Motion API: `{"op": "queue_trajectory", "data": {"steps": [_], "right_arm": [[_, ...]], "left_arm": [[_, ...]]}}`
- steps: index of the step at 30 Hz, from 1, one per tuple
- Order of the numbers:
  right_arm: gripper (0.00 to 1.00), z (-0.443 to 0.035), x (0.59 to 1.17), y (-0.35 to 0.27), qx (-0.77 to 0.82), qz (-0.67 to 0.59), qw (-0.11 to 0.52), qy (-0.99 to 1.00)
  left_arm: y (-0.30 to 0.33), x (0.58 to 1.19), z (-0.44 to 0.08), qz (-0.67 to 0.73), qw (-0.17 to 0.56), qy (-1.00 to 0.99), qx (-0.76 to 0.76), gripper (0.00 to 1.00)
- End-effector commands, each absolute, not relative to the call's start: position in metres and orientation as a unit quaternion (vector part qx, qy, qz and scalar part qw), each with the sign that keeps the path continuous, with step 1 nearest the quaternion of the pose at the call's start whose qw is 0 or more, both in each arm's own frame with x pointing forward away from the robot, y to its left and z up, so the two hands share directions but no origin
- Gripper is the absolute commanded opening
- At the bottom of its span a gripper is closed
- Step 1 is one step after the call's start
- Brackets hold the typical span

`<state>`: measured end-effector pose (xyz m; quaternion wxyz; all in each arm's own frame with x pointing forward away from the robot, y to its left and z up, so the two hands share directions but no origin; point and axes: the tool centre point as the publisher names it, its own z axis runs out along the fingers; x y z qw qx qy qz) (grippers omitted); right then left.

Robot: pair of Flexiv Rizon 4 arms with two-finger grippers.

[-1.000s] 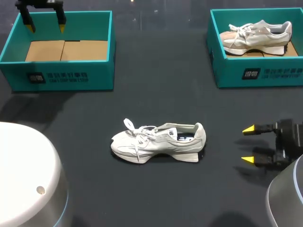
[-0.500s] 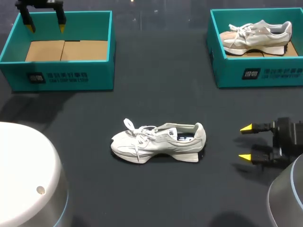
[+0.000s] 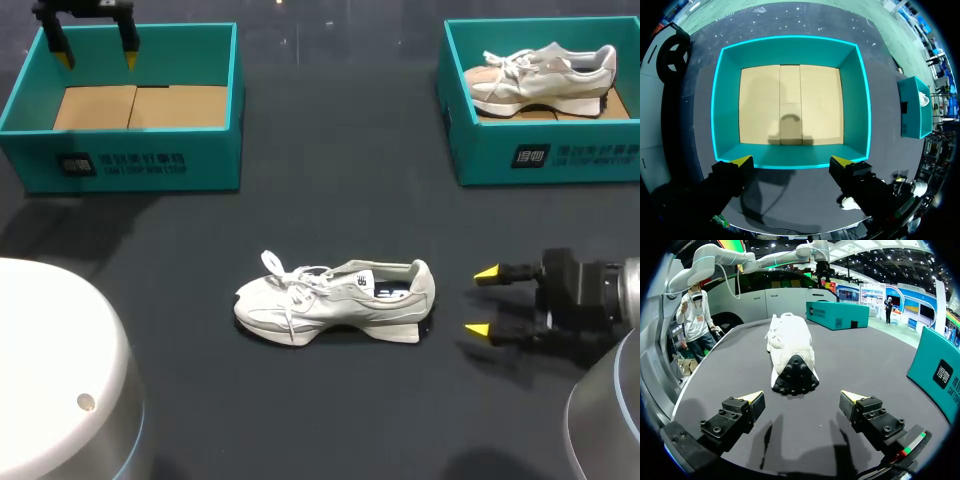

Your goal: Take the shoe out of the shoebox, open the shoe tongue, remove and reinsert the insole, then place the shoe into the shoebox

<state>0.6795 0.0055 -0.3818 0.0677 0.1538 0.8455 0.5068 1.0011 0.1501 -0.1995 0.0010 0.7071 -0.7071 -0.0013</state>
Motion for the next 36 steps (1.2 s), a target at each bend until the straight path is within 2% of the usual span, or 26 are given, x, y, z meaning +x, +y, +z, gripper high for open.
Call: {"op": "queue_trajectory", "data": {"steps": [1, 36], "right_arm": [[1.00, -0.390, 0.689, 0.017, 0.156, 0.507, 0.066, 0.845], [1.00, -0.403, 0.699, 0.081, 0.148, 0.541, 0.041, 0.827]], "left_arm": [[0.150, 1.001, -0.200, -0.001, 0.001, -0.707, 0.707, 1.00], [0.150, 1.001, -0.200, -0.001, 0.001, -0.707, 0.707, 1.00]]}}
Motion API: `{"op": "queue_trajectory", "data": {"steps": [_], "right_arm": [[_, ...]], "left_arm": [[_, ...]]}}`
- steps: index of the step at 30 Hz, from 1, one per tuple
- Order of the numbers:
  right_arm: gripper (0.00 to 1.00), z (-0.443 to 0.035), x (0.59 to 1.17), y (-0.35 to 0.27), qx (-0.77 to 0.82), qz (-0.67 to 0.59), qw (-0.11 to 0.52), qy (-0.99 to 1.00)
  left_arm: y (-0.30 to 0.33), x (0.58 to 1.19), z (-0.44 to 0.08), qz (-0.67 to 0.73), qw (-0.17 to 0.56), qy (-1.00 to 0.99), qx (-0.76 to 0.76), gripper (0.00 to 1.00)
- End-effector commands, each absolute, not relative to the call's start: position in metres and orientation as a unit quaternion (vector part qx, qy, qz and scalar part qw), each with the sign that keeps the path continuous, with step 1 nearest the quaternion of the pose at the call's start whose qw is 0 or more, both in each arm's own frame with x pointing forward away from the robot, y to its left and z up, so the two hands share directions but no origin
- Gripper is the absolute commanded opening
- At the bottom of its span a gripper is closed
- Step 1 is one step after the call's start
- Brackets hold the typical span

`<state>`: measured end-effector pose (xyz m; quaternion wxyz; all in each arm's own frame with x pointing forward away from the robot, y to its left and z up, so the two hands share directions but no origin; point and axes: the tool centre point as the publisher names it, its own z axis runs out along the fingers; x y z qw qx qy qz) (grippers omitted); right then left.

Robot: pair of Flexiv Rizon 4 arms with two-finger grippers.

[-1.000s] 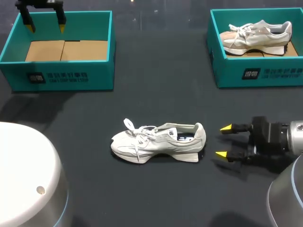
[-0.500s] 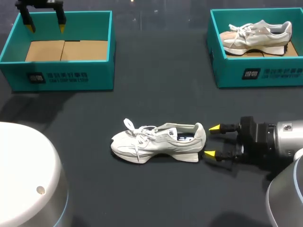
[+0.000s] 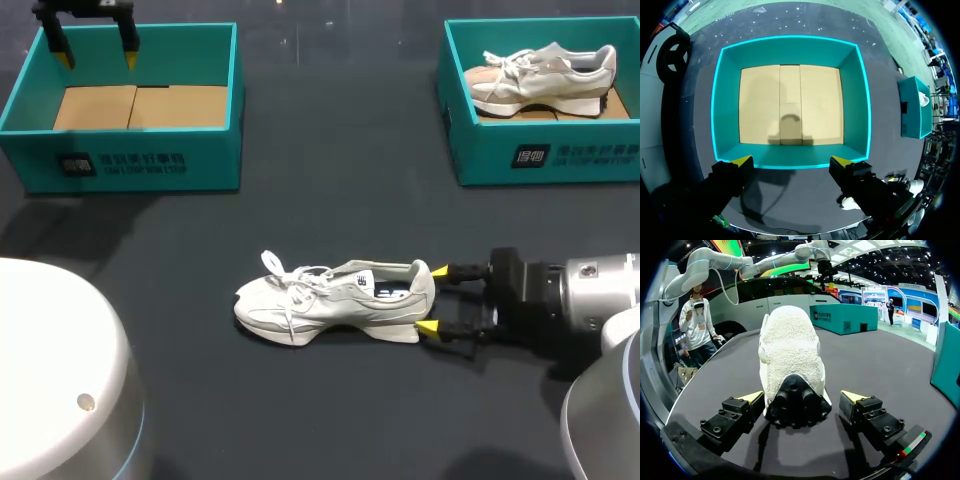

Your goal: Take the shoe out of the shoebox, open the shoe tongue, remove and reinsert the insole, then place the shoe into the shoebox

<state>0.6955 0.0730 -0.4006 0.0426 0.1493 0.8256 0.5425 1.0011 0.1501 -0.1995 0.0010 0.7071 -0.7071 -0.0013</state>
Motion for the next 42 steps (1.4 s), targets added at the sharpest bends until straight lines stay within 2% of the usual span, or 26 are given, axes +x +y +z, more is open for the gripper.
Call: {"op": "queue_trajectory", "data": {"steps": [1, 40, 41, 42], "right_arm": [[1.00, -0.403, 0.699, 0.082, 0.147, 0.542, 0.041, 0.826], [1.00, -0.408, 0.702, 0.120, 0.073, 0.587, 0.034, 0.806], [0.92, -0.408, 0.702, 0.120, 0.073, 0.587, 0.034, 0.806], [0.59, -0.409, 0.702, 0.120, 0.072, 0.588, 0.034, 0.805]], "left_arm": [[0.150, 1.001, -0.200, -0.001, 0.001, -0.707, 0.707, 1.00], [0.150, 1.001, -0.200, -0.001, 0.001, -0.707, 0.707, 1.00], [0.150, 1.001, -0.200, -0.001, 0.001, -0.707, 0.707, 1.00], [0.150, 1.001, -0.200, -0.001, 0.001, -0.707, 0.707, 1.00]]}}
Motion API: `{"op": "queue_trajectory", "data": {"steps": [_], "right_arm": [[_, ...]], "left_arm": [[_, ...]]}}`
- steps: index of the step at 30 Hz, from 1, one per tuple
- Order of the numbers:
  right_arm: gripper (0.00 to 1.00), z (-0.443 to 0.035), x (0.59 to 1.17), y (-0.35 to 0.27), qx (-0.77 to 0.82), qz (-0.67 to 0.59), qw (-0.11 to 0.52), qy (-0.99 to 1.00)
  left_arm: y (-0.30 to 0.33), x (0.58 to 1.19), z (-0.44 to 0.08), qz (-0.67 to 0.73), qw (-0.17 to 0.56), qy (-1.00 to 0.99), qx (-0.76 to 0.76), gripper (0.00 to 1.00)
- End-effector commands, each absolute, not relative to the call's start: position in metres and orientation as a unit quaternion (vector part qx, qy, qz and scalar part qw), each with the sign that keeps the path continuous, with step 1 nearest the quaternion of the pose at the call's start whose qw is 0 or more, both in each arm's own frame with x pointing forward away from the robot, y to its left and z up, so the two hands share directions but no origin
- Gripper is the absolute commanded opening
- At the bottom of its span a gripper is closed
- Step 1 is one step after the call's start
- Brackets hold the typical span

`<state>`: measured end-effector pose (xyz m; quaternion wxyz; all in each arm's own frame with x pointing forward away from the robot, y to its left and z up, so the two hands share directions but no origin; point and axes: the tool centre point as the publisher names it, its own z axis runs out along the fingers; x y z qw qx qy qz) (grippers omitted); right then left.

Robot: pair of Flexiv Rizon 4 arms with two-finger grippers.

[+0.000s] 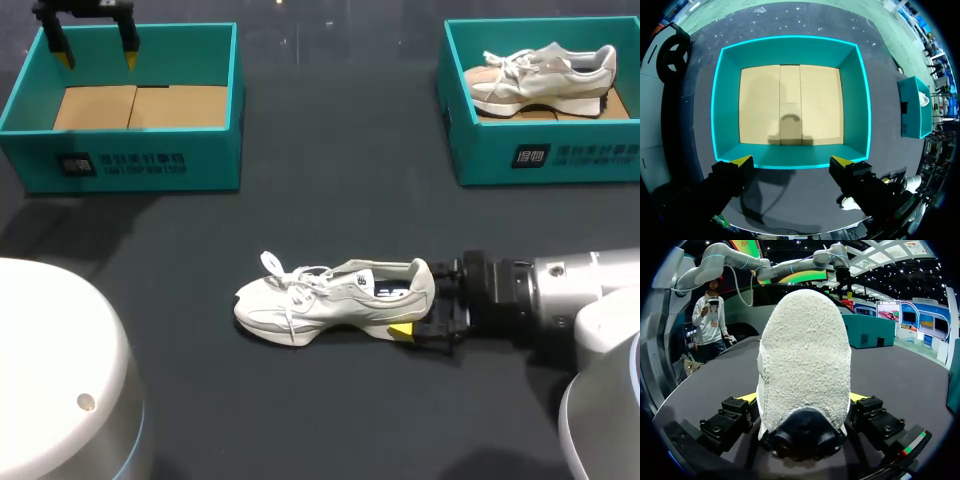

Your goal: Take the shoe out of the shoebox, open the shoe tongue, remove and reinsert the insole, then place the shoe into the shoebox

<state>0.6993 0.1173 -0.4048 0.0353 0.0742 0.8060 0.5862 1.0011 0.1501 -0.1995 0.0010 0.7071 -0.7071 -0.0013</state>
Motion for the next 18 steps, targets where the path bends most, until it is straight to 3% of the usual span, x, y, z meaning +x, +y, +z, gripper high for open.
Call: {"op": "queue_trajectory", "data": {"steps": [1, 2, 3, 18], "right_arm": [[0.44, -0.409, 0.702, 0.121, 0.072, 0.588, 0.034, 0.805], [0.34, -0.409, 0.703, 0.121, 0.071, 0.589, 0.034, 0.804], [0.00, -0.408, 0.703, 0.121, 0.069, 0.589, 0.035, 0.804], [0.00, -0.405, 0.711, 0.111, 0.043, 0.578, 0.025, 0.815]], "left_arm": [[0.150, 1.001, -0.200, -0.001, 0.001, -0.707, 0.707, 1.00], [0.150, 1.001, -0.200, -0.001, 0.001, -0.707, 0.707, 1.00], [0.150, 1.001, -0.200, -0.001, 0.001, -0.707, 0.707, 1.00], [0.150, 1.001, -0.200, -0.001, 0.001, -0.707, 0.707, 1.00]]}}
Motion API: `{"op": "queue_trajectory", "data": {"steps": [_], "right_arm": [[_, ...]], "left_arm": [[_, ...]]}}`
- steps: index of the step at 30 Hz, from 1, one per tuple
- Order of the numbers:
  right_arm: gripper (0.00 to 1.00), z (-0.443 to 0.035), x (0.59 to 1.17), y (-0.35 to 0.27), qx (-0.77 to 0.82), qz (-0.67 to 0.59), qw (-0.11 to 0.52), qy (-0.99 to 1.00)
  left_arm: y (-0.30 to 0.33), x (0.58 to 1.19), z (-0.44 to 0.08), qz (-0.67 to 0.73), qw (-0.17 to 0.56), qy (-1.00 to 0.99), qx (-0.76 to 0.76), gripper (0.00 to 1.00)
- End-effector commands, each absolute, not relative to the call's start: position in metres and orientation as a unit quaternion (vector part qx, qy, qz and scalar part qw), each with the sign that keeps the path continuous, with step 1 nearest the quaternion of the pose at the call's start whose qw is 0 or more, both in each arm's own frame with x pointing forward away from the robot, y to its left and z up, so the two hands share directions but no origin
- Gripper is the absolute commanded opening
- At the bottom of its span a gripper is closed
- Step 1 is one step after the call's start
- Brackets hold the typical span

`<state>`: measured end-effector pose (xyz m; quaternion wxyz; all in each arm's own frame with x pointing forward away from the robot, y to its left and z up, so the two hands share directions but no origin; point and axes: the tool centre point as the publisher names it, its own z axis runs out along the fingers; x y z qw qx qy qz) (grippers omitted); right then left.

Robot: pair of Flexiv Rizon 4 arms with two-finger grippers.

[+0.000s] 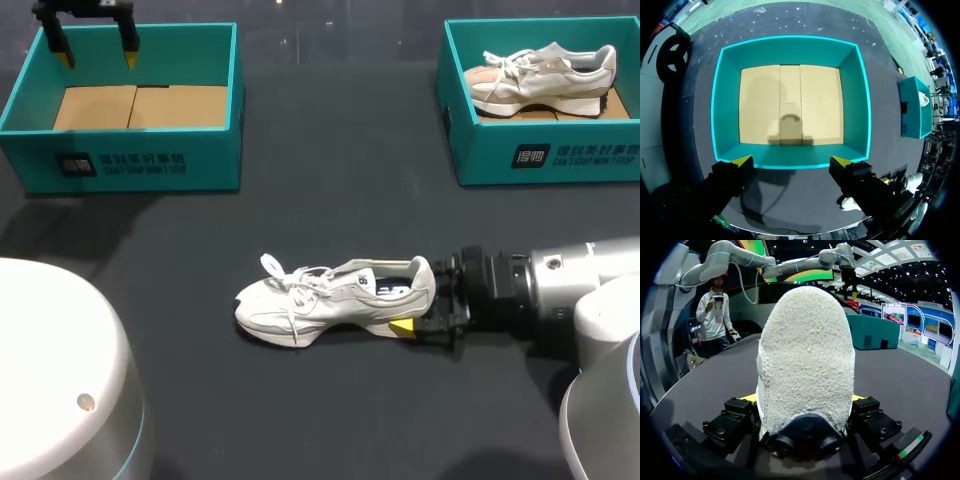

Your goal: Take the shoe out of the shoebox, open the shoe tongue, remove and reinsert the insole, then place the shoe into the shoebox

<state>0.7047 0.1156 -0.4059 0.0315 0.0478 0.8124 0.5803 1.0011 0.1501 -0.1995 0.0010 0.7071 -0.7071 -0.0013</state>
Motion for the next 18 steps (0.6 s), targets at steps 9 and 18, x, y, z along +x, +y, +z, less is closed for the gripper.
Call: {"op": "queue_trajectory", "data": {"steps": [9, 18], "right_arm": [[0.00, -0.4047, 0.7109, 0.1101, 0.030, 0.579, 0.013, 0.815], [0.00, -0.4047, 0.7109, 0.1101, 0.030, 0.579, 0.013, 0.815]], "left_arm": [[0.1502, 1.0007, -0.1996, -0.001, 0.001, -0.707, 0.707, 1.00], [0.1502, 1.0007, -0.1996, -0.001, 0.001, -0.707, 0.707, 1.00]]}}
